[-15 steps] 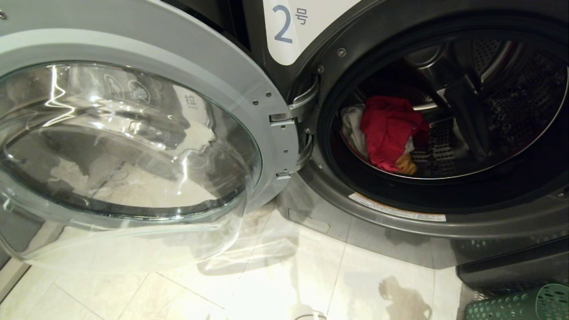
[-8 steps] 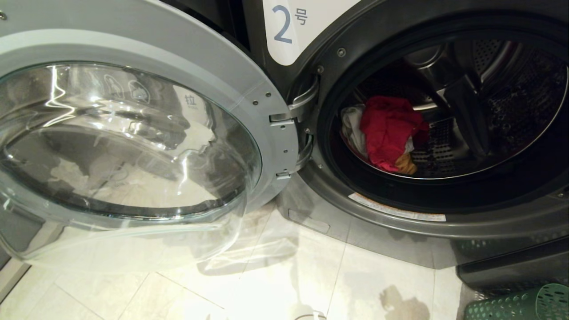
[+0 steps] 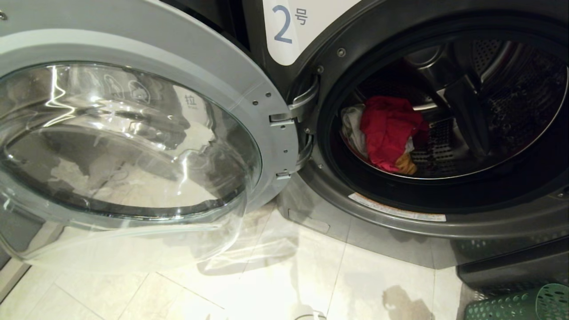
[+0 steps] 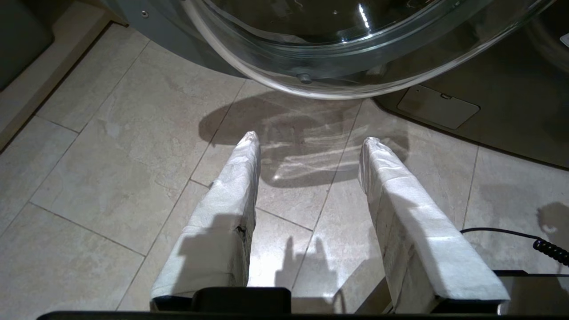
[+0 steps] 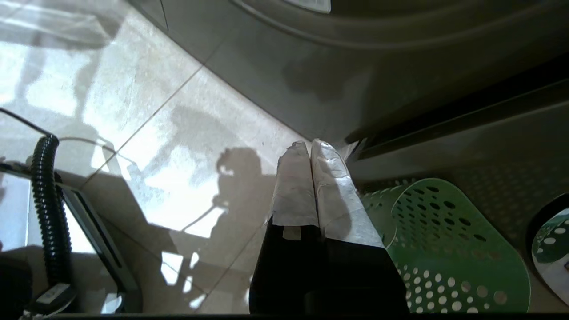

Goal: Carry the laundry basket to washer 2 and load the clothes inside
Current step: Close the washing machine door with the left hand

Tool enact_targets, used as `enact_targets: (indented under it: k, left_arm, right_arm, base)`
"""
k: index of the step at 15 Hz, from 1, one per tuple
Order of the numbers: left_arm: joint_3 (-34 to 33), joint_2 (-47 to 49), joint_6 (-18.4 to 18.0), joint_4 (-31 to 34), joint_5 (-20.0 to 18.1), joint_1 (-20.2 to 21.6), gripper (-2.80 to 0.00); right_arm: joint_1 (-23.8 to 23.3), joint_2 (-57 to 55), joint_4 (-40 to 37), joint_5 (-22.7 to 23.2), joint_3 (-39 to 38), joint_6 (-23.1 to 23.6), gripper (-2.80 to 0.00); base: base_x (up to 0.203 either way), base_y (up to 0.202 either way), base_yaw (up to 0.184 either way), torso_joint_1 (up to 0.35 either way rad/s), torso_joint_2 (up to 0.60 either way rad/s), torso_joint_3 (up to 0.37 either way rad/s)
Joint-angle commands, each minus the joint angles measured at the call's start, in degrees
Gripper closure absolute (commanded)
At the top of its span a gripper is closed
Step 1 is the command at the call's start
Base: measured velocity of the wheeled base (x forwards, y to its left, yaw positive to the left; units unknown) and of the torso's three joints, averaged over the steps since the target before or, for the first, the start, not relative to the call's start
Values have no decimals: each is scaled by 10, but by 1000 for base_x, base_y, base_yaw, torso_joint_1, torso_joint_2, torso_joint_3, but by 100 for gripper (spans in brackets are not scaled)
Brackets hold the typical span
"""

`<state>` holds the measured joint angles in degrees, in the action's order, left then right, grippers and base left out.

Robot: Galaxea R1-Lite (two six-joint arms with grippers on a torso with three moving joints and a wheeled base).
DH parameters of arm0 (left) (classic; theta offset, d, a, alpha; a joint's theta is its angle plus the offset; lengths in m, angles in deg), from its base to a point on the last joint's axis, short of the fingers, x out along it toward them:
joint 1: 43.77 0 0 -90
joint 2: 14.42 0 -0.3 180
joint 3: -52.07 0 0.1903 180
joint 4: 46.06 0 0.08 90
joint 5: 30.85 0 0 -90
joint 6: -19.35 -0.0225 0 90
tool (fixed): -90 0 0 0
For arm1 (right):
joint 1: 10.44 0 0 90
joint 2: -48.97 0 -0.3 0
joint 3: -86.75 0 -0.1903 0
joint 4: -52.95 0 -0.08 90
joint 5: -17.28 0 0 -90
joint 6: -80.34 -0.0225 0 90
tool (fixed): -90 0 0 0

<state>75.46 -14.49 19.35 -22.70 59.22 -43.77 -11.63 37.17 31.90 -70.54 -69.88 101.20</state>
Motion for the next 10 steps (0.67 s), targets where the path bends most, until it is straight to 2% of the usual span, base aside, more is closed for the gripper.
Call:
enact_targets:
  k: [1,3,6,8,10]
  left_arm:
    - [0,1,0,0,0,0,0]
    - [0,1,0,0,0,0,0]
    - [1,1,0,0,0,0,0]
    - [0,1,0,0,0,0,0]
    - [1,1,0,0,0,0,0]
  right_arm:
    - [6,61,1,0,0,2,0]
    - [11,117,1,-1,0,-5,0]
    - [14,118,10,-13,0,-126,0]
    - [14,118,-26,-20,1,-174,0]
    - [14,118,-20,-21,0,-196,0]
  base:
    - [0,0,0,0,0,0]
    - [0,0,0,0,0,0]
    - [0,0,0,0,0,0]
    - [0,0,0,0,0,0]
    - [0,0,0,0,0,0]
